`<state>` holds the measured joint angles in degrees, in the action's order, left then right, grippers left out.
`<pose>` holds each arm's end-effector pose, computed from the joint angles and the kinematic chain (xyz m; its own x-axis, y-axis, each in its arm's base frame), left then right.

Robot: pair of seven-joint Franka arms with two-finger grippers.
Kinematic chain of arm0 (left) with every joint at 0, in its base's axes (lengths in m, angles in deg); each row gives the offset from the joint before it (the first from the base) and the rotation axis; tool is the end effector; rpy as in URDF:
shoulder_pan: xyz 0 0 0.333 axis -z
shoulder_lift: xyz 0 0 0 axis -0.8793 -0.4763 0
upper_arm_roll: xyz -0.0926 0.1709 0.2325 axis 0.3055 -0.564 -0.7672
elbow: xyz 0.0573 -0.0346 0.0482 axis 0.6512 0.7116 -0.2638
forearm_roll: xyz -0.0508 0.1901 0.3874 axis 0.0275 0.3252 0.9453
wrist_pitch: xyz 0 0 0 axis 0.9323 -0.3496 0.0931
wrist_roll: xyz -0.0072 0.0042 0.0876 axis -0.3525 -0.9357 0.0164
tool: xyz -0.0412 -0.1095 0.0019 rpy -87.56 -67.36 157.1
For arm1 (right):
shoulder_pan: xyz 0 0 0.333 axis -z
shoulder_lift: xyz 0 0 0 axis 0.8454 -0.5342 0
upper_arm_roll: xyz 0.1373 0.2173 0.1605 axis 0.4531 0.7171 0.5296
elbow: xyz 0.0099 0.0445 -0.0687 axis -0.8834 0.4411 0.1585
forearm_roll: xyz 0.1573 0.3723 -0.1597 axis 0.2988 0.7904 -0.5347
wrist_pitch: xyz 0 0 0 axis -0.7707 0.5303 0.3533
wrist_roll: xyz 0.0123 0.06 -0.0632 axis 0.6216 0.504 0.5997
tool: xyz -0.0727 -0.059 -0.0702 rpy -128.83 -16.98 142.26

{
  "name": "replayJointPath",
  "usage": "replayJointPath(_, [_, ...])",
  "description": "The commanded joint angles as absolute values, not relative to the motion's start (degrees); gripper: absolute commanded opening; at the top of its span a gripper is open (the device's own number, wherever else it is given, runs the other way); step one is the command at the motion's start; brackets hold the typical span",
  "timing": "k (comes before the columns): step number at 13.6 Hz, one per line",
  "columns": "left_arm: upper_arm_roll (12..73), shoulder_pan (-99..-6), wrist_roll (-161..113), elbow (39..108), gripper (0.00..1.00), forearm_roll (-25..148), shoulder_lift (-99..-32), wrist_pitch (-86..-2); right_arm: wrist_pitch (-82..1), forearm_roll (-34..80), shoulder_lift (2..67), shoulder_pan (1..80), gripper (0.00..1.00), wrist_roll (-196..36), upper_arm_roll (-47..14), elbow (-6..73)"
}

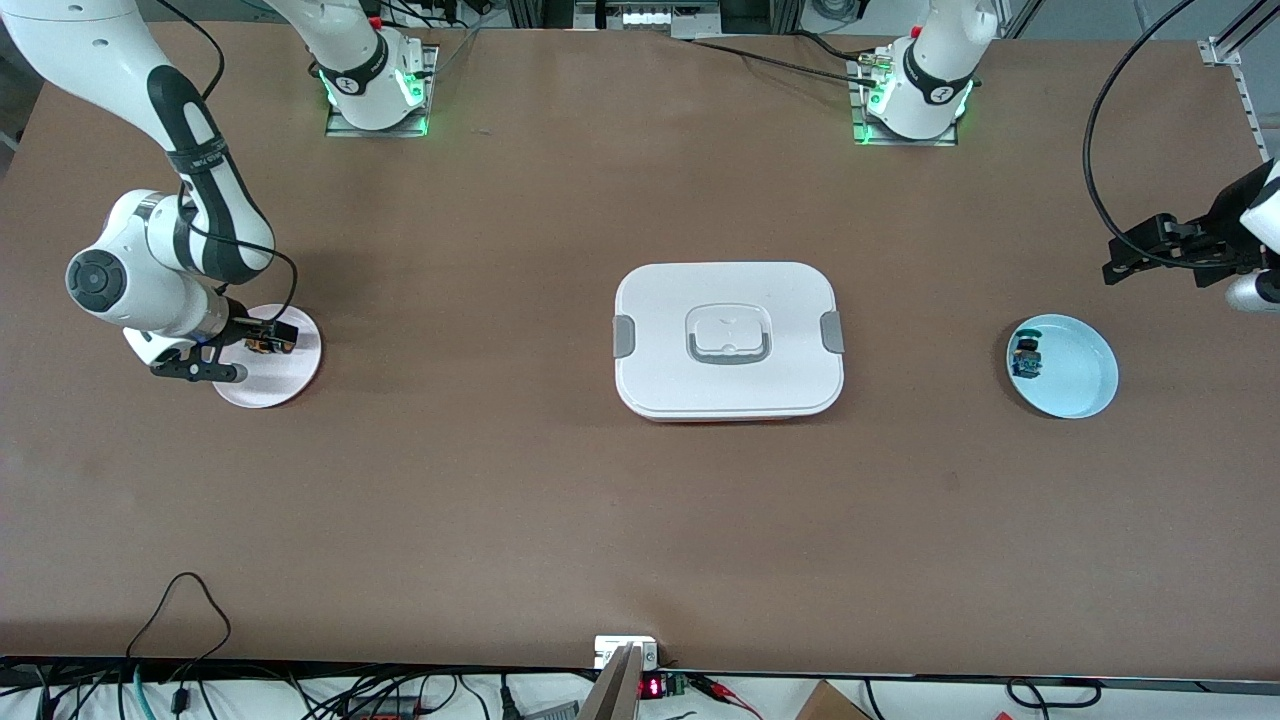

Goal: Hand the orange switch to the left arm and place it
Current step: 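Lower the right gripper over the orange switch and close on it, then lift the orange switch off the white plate with the right gripper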

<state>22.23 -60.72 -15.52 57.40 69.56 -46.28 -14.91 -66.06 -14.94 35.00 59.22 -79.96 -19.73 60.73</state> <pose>0.6253 0.0101 0.5903 0.9993 -0.0102 -0.0353 -0.0098 -0.9999 0.0136 0.5461 -0.1067 0.1310 0.9869 -0.0717 -0.1446 -0.0639 -0.9963 0.0574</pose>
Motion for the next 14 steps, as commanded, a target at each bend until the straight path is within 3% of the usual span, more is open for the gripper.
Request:
replayJointPath(1, [22.3, -60.9, -14.6, 55.5, 1.0, 70.1, -46.9, -13.6, -67.7, -14.0, 35.2, 61.0, 1.0, -77.0, -19.1, 62.1])
replayJointPath(14, [22.3, -60.9, -14.6, 55.4, 1.0, 70.1, -46.9, -13.2, -69.0, -6.4, 33.4, 61.7, 1.0, -75.0, -18.5, 61.8])
